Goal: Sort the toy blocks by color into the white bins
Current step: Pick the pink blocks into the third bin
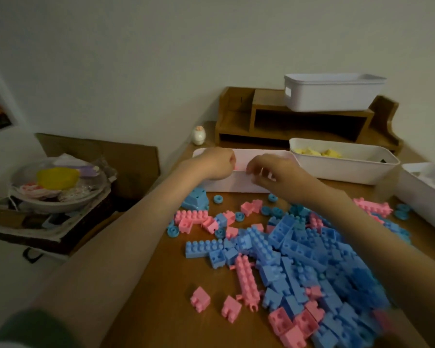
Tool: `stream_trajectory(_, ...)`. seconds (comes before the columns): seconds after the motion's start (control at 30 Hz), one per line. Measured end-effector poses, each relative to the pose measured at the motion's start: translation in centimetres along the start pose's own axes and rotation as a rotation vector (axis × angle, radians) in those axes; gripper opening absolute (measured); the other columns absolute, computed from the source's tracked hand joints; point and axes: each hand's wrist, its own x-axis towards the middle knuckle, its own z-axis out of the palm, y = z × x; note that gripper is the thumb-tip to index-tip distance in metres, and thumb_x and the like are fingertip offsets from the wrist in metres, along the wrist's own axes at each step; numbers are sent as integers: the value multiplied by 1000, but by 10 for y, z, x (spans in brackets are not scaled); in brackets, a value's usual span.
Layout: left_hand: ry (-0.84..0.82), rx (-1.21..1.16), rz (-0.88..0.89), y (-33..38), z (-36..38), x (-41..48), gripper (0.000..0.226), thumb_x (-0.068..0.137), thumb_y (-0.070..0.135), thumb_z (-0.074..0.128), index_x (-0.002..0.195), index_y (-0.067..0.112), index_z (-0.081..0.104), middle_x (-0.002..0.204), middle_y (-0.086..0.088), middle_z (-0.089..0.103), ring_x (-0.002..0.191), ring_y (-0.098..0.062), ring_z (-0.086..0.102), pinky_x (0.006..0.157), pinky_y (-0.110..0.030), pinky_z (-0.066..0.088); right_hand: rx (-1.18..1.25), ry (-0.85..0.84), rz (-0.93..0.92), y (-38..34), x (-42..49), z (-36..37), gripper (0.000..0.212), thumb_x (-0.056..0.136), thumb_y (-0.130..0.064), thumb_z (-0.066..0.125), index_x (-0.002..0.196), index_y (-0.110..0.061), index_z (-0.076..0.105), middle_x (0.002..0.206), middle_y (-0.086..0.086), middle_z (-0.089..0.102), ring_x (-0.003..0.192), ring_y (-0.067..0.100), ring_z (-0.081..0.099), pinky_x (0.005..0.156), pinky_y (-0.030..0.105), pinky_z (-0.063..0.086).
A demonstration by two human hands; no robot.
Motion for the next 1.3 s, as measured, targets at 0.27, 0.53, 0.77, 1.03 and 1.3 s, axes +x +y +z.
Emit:
stream_trajectory(0.27,103,29,-3,6,-20,-53,28,92,18,44,120,13,47,124,-12,47,115,-29,44,93,-38,41,-88,-425,61,-15,-17,13,35,93,-29,53,128,-31,49,130,-4,49,115,15,47,91,25,37)
stream_trajectory(0.53,-274,307,-78,-10,-5,-125,40,93,29,50,129,15,39,131,-9,44,118,-24,43,90,-34,36,73,-350,143,-23,-25,14,17,91,-26,59,106,-29,51,96,-6,56,74,8,56,75,32,55)
stream_trajectory(0.77,-283,179,-65,-14,-2,-133,48,90,46,51,127,17,40,127,-4,47,115,-20,44,94,-38,31,31,-304,166,-31,-33,9,20,90,-27,60,107,-28,49,96,-6,55,78,9,59,61,17,45)
stream_trajectory(1.03,-227,211,-29,-18,-1,-130,34,83,47,58,102,25,40,102,0,40,100,-18,40,88,-36,33,22,-300,172,-33,-39,6,19,91,-28,58,103,-34,45,89,-8,55,71,4,55,56,13,40)
stream_trajectory(1.3,-50,173,4,-17,-19,-126,32,80,43,59,96,25,39,85,8,41,93,-15,39,85,-37,28,53,102,157,-15,-21,-3,16,90,-27,58,106,-24,55,101,-2,52,84,13,53,68,19,42)
